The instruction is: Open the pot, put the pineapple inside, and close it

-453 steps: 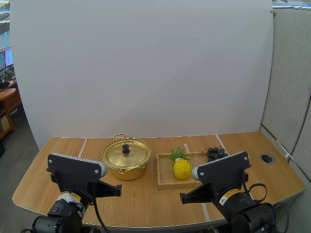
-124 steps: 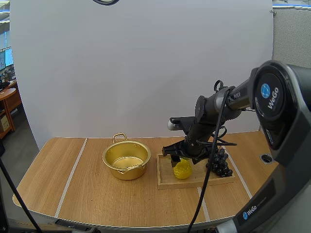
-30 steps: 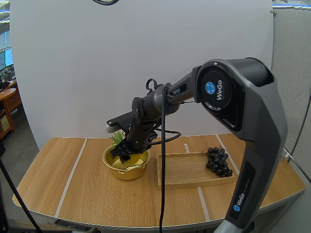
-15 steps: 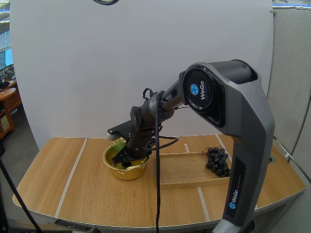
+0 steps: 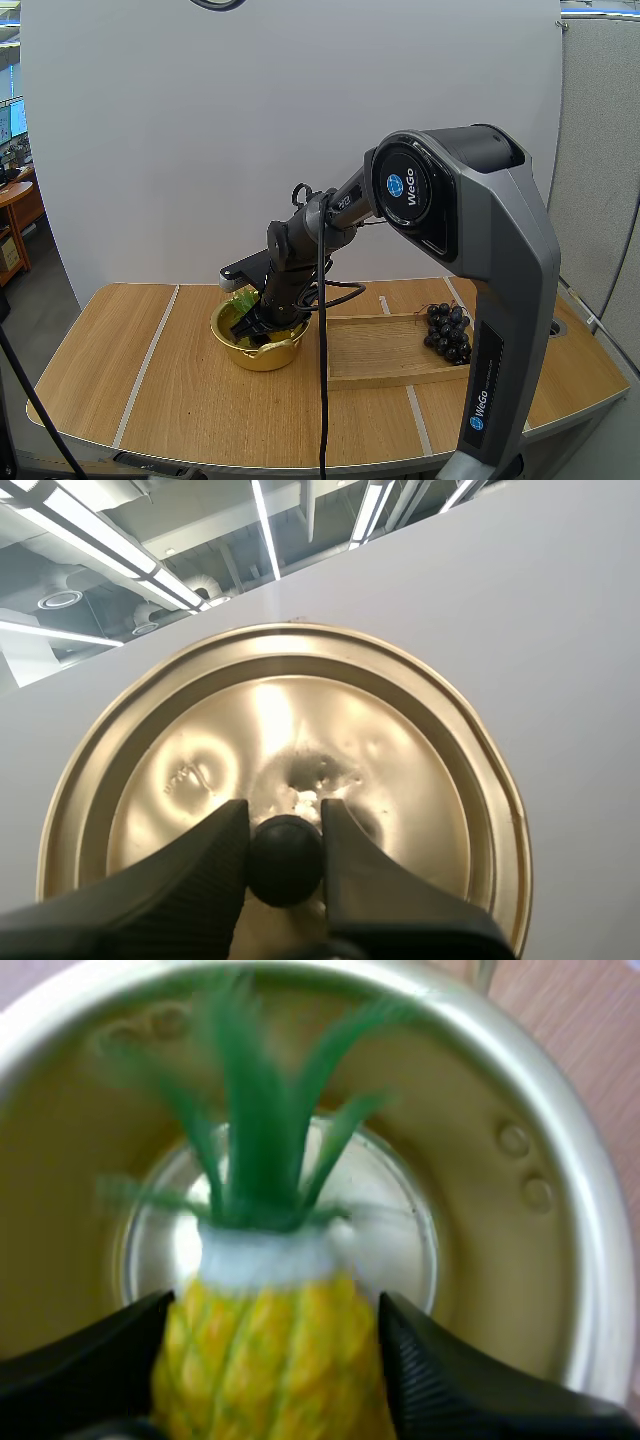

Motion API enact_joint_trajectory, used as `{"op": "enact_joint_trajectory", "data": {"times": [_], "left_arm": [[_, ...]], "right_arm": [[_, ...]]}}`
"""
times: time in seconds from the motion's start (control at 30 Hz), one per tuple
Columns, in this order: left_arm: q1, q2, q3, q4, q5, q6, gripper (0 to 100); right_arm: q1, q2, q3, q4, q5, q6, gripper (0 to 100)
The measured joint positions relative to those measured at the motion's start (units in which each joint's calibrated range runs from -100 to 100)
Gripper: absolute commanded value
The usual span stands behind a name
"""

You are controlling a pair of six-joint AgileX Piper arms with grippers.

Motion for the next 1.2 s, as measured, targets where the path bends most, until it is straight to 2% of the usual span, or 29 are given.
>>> {"op": "enact_joint_trajectory", "data": {"times": [0.23,0.37,0.83,1.2], "left_arm": [[0.00,0.00,0.00,0.00,0.00,0.00,0],[0.00,0.00,0.00,0.00,0.00,0.00,0],[0.00,0.00,0.00,0.00,0.00,0.00,0],[0.00,0.00,0.00,0.00,0.00,0.00,0]], "right_arm": [[0.00,-0.94,-0.12,0.00,1.22,0.00,100],[0.00,-5.37,-0.12,0.00,3.11,0.20,100],[0.00,-31.35,0.63,0.00,15.31,1.25,100],[0.00,-51.66,8.53,-0.11,22.96,2.66,100]]}}
